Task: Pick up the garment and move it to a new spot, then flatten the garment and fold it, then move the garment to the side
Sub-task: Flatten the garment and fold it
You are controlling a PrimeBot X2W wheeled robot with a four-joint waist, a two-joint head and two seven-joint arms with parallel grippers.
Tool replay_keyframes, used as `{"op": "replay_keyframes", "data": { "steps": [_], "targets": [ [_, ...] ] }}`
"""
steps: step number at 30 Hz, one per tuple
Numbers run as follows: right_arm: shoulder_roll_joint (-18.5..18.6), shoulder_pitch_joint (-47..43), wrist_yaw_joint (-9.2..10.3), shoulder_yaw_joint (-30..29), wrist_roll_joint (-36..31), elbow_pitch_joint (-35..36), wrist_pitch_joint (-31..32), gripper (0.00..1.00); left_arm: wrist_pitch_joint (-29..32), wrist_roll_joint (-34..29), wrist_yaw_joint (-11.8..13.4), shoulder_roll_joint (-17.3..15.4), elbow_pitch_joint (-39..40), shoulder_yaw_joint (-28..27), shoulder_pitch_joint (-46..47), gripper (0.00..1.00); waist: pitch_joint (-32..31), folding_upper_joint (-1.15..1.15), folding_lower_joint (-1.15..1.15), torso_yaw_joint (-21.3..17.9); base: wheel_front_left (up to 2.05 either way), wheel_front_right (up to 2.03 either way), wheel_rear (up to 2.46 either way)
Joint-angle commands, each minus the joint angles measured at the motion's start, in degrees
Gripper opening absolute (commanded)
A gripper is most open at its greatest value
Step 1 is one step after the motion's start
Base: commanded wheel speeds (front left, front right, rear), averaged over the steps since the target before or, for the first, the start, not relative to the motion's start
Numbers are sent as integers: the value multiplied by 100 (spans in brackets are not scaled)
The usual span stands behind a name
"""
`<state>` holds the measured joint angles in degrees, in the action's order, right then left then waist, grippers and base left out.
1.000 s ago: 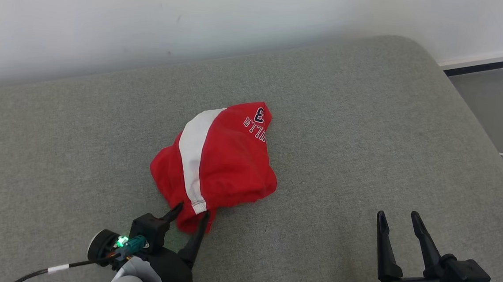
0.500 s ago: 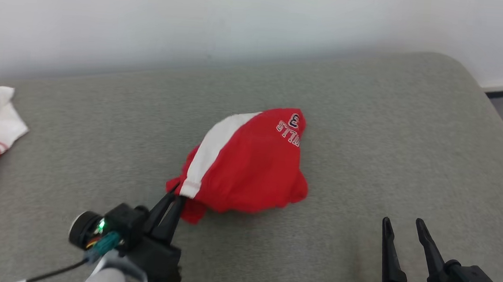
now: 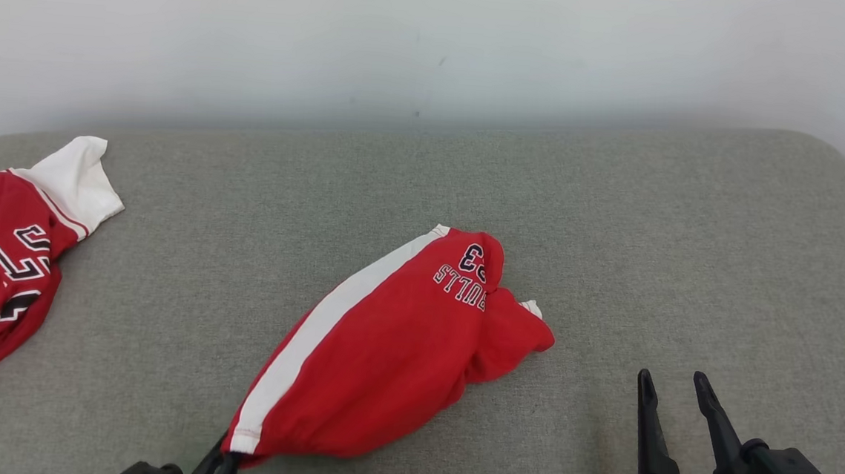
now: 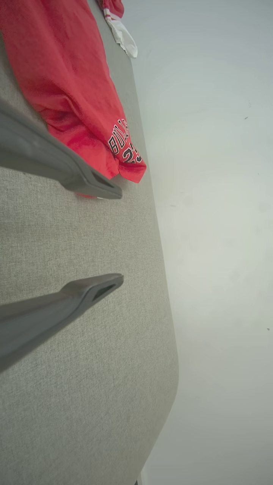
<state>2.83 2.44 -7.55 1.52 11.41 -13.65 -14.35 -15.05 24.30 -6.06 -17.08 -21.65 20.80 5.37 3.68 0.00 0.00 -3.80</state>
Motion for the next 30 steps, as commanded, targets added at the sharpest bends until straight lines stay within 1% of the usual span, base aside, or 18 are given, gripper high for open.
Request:
{"op": "replay_keyframes", "data": {
  "steps": [1, 2, 3, 7, 11, 17, 20, 23, 26, 30],
  "targets": [
    [10, -12, 13, -28, -34, -5, -27, 100, -19, 27, -14, 58, -107, -43, -89, 0, -13, 0, 0, 9, 0, 0, 0],
    [11, -29, 13, -39, -43, -2, -21, 100, -19, -7, -17, 89, -163, -60, -96, 43, -25, 0, 0, 22, 0, 0, 0],
    [10, -59, 13, -80, -43, 7, -6, 100, -19, 10, -21, 189, -211, -137, -96, 100, -56, 0, 0, 72, 0, 0, 0],
    [10, -110, 13, -84, -2, 21, 3, 100, -19, -40, -26, 262, -204, -344, -232, 100, -130, 0, 0, 220, 0, 0, 0],
    [10, -131, 13, -49, 16, -5, 15, 100, -19, -70, -6, 249, -237, -556, -443, 100, -193, 0, 0, 328, 0, 0, 0],
    [10, -131, 13, -41, 19, -1, 23, 100, -19, -122, 7, 231, -47, -842, -714, 100, -228, 0, 0, 362, 0, 0, 0],
    [10, -141, 13, -42, 18, -6, 20, 100, -19, -190, -12, 251, 169, -956, -657, 100, -233, 0, 0, 348, 0, 0, 0],
    [10, -137, 13, -12, 19, -7, 29, 100, -19, -270, -41, 281, 352, -910, -450, 100, -222, 0, 0, 293, 0, 0, 0],
    [11, -106, 13, 21, 28, -2, 42, 100, -19, -296, -80, 333, 384, -753, -216, 100, -186, 0, 0, 192, 0, 0, 0],
    [10, -66, 13, 42, 45, 7, 42, 100, 66, -184, -110, 430, 147, -489, 63, 100, -105, 0, 0, 29, 0, 0, 0]
  ]
}}
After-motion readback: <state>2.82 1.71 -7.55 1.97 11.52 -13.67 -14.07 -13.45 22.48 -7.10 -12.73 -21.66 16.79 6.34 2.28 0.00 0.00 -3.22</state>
